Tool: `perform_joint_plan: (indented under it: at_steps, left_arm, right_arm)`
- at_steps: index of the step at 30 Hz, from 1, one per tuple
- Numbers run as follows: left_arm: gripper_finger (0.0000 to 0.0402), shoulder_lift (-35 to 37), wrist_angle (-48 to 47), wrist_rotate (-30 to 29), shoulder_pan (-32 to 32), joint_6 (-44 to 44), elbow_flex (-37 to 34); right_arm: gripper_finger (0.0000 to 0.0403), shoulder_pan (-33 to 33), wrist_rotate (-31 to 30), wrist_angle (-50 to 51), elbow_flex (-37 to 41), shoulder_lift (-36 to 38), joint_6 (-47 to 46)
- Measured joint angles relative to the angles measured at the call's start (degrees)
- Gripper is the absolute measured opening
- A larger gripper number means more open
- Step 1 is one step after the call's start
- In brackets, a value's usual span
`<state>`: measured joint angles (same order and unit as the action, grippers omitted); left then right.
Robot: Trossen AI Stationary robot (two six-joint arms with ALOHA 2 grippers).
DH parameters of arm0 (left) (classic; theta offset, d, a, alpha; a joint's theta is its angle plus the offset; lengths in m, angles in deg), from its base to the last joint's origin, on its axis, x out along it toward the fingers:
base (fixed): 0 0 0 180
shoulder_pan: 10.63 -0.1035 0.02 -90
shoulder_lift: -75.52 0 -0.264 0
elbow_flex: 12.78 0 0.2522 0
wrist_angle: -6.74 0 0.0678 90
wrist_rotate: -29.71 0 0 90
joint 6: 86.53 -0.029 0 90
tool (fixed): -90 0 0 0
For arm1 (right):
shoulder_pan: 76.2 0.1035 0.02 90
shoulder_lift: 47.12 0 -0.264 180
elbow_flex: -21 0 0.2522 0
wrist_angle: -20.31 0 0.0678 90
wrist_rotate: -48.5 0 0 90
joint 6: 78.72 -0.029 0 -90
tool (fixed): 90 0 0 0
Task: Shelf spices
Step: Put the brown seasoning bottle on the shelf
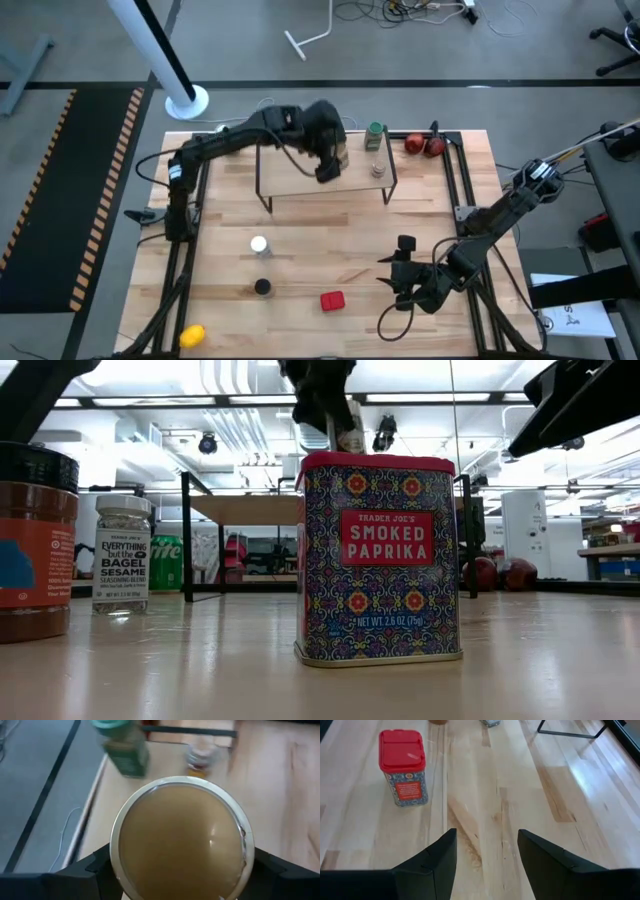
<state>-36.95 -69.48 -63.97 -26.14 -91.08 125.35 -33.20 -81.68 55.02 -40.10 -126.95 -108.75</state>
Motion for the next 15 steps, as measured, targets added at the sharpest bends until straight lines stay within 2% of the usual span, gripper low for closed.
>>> perform_joint_plan:
  at_steps: [7, 11, 15]
  left_arm:
    - [0.0269, 0.0, 4.0, 6.2, -7.7, -1.3, -2.5]
    - [0.0268, 0.0, 3.5, 6.7, -10.3, -3.1, -5.0]
    - [0.0272, -0.1, 4.5, 10.1, -12.6, -3.3, -6.3]
  right_arm:
    - [0.0184, 0.0, 0.0, 0.0, 1.2, 0.0, 0.0]
    - [0.0183, 0.0, 0.0, -0.2, 1.6, 0.0, 0.0]
    - [0.0182, 0.0, 0.0, -0.2, 1.6, 0.0, 0.0]
